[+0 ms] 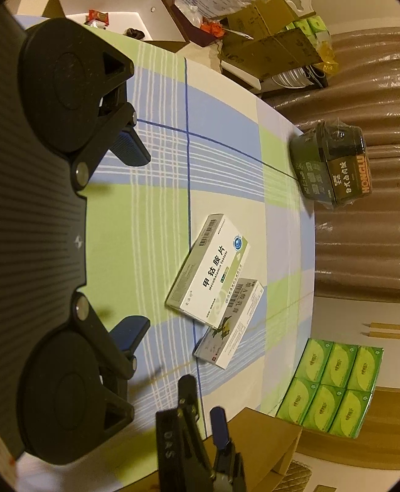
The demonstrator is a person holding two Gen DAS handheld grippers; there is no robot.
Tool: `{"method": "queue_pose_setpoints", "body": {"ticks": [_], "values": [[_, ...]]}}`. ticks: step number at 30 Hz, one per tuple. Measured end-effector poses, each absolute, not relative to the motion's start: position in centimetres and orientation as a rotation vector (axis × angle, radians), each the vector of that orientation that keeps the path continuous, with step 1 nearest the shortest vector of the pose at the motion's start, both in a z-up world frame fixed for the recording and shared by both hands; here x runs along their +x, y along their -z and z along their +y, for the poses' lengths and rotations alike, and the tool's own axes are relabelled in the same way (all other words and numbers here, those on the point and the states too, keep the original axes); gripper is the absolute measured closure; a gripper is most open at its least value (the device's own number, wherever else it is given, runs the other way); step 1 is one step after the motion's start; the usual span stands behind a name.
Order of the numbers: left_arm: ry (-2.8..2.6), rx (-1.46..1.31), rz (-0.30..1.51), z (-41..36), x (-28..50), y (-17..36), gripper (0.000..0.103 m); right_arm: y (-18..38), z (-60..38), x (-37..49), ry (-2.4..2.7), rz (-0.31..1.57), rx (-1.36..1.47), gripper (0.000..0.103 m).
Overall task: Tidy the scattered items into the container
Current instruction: 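Move both open tools toward the two white medicine boxes, then grasp the narrow white medicine box with the right tool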
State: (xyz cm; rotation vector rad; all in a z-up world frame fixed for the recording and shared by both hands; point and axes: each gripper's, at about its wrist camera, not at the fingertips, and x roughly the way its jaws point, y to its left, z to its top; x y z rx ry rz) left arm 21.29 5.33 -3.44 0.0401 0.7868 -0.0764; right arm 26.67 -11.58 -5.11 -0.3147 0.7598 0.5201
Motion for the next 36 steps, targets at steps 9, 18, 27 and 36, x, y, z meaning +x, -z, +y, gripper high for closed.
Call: {"method": "queue_pose_setpoints", "body": {"ticks": [9,18,27,36], "values": [[0.085,0.043,0.792,5.1,23.6,4.6,0.002,6.7,-10.7,29.1,-0.547,0.756,-0.322,0.039],[0.08,0.041,0.807,5.2,24.6,5.8,0.002,7.6,-10.5,30.2,-0.566,0.762,-0.319,0.076],[0.064,0.032,0.821,5.5,24.4,6.5,0.002,7.6,-10.0,27.4,-0.621,0.763,-0.345,0.081],[0.058,0.003,0.809,6.3,23.4,5.5,0.002,7.3,-10.8,22.6,-0.653,0.801,-0.278,0.081]]}}
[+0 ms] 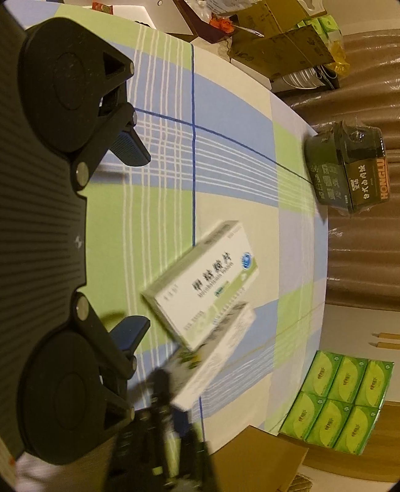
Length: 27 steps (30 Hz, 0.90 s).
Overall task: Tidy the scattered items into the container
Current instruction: 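Grasp the narrow white medicine box with the right tool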
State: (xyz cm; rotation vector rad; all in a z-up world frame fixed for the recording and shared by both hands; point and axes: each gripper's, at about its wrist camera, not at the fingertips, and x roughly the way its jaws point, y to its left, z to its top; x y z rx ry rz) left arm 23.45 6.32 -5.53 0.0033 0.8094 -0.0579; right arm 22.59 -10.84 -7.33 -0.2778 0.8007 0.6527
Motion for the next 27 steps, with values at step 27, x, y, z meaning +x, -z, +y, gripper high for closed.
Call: {"method": "queue_pose_setpoints", "body": {"ticks": [27], "values": [[0.042,0.072,0.863,1.5,28.4,6.9,0.028,7.3,-14.6,23.7,-0.511,0.778,-0.193,0.08]]}}
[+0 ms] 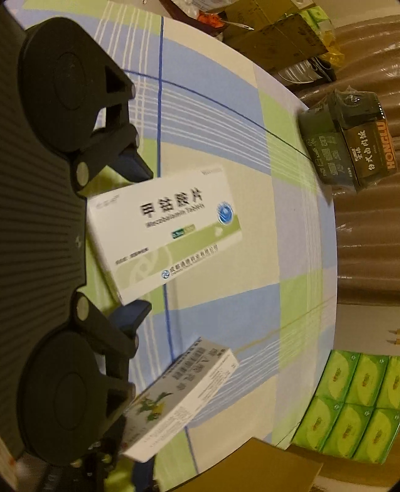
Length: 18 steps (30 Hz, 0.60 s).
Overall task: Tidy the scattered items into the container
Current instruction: 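Grasp the narrow white medicine box with the right tool, then grasp the white Mecobalamin box with the left tool while the right tool holds its box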
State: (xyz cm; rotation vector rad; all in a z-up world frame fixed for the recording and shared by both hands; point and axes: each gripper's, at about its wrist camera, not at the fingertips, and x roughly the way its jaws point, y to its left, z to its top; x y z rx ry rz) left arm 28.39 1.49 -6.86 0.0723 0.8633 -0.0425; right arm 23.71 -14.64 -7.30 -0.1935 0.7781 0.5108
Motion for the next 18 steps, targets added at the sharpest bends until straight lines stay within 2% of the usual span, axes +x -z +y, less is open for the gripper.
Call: {"method": "queue_pose_setpoints", "body": {"ticks": [4,16,17,18], "values": [[0.068,0.066,0.885,2.3,26.5,6.5,0.033,6.7,-14.8,22.7,-0.518,0.789,-0.18,0.08],[0.191,0.071,0.917,0.9,15.9,5.6,0.033,5.0,-19.7,14.9,-0.426,0.934,0.1,0.08],[0.203,0.077,0.919,0.7,14.9,5.6,0.033,4.9,-20.1,14.5,-0.402,0.939,0.108,0.071],[0.212,0.078,0.92,0.5,13.9,5.5,0.033,4.7,-20.4,14.2,-0.377,0.937,0.104,0.048]]}}
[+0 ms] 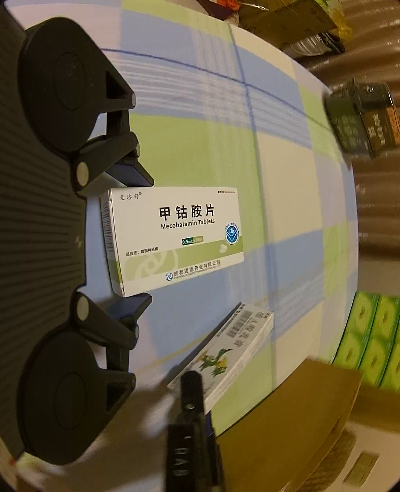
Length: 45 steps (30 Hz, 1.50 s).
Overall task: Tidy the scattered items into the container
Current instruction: 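Grasp the white Mecobalamin box with the left tool while the right tool holds its box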
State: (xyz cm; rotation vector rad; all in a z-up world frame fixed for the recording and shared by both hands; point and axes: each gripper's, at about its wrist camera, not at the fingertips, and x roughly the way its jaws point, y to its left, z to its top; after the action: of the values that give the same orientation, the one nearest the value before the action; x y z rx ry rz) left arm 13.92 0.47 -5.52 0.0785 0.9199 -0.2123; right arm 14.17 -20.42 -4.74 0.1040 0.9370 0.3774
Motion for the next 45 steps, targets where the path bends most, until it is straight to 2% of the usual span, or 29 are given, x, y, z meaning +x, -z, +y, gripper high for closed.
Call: {"method": "queue_pose_setpoints", "body": {"ticks": [1,2,9,19,28,40,42,45], "values": [[0.217,0.076,0.92,0.4,13.1,5.5,0.033,4.5,-20.6,13.9,-0.354,0.925,0.094,0.036],[0.214,0.074,0.922,0.3,12.3,5.5,0.033,4.3,-20.8,13.5,-0.335,0.903,0.077,0.03],[0.178,0.051,0.919,0.9,10.2,5.0,0.033,2.8,-19.3,12.5,-0.378,0.794,-0.073,0.03],[0.178,0.06,0.906,0.9,11.8,4.3,0.028,5.2,-16.4,15.6,-0.459,0.871,-0.234,0.03],[0.174,0.072,0.994,0.7,14.6,5.4,0.028,4.9,-15.6,17.4,-0.491,0.898,-0.261,0.038],[0.147,0.073,1.018,0.3,15.1,6.2,0.029,5.3,-15.3,17.7,-0.502,0.91,-0.262,0.049],[0.142,0.073,1.016,0.3,15.2,6.1,0.034,5.3,-15.3,17.8,-0.505,0.911,-0.26,0.05],[0.138,0.076,1.016,0.2,15.2,6.1,0.035,5.4,-15.2,18.1,-0.511,0.919,-0.269,0.056]]}}
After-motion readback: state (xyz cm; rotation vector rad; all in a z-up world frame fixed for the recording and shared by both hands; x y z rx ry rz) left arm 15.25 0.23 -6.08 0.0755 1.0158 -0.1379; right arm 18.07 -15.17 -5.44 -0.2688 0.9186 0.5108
